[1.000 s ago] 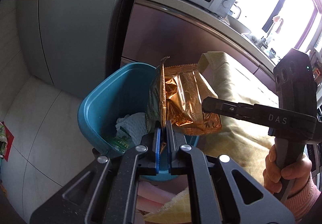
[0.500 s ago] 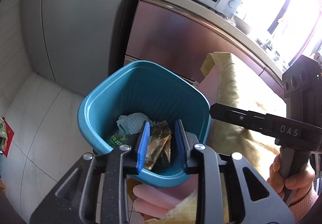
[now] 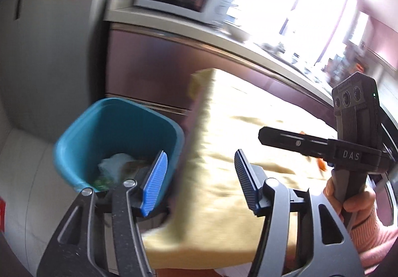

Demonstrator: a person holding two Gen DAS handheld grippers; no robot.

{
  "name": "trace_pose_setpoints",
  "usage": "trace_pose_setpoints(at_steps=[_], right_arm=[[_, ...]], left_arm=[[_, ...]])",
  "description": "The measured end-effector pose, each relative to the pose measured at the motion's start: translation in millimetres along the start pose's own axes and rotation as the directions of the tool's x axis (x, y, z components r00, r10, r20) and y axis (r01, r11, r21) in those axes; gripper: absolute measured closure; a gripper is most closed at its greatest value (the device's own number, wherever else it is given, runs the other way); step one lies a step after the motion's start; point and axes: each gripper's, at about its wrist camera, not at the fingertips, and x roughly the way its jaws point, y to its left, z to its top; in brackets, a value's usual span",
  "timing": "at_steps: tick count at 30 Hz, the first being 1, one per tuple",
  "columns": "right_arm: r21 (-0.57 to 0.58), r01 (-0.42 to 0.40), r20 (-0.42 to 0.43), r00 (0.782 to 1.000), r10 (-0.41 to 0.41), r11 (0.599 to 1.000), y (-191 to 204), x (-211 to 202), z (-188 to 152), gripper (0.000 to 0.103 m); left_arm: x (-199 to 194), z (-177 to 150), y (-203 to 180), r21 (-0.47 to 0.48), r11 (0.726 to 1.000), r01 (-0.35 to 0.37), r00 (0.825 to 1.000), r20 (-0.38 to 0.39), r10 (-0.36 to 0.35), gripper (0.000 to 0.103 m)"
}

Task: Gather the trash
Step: 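Open both tools over the basket and return them to the table, then grasp a white foam net with the left tool while the right tool grasps the clear plastic bag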

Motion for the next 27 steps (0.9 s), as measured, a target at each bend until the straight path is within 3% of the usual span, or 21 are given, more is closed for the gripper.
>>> trace_pose_setpoints(at_steps=[5, 11, 18, 27], right_arm=[[0.045, 0.108, 0.074, 0.991, -0.111, 0.993, -31.1, -58.1, -15.0, 0.055], [0.150, 0.222, 0.130, 0.961, -0.242, 0.963, -74.2, -116.4, -39.8, 0.054], [0.275, 0.302, 0.182, 0.916, -0.358, 0.913, -125.0, -165.6, -60.7, 0.054], [0.382, 0.398, 0.202, 0.845, -0.496, 0.834, -193.8, -207.8, -60.4, 0.054]], left_arm=[[14.9, -4.3, -47.5, 0.076, 0.992, 0.103, 0.994, -0.036, -0.100, 0.044], [41.2, -13.9, -101.0, 0.127, 0.972, 0.196, 0.977, -0.105, -0.183, 0.043], [69.8, -22.9, -157.9, 0.201, 0.941, 0.272, 0.955, -0.181, -0.237, 0.043], [110.1, -23.4, -222.5, 0.268, 0.898, 0.349, 0.923, -0.263, -0.280, 0.044]])
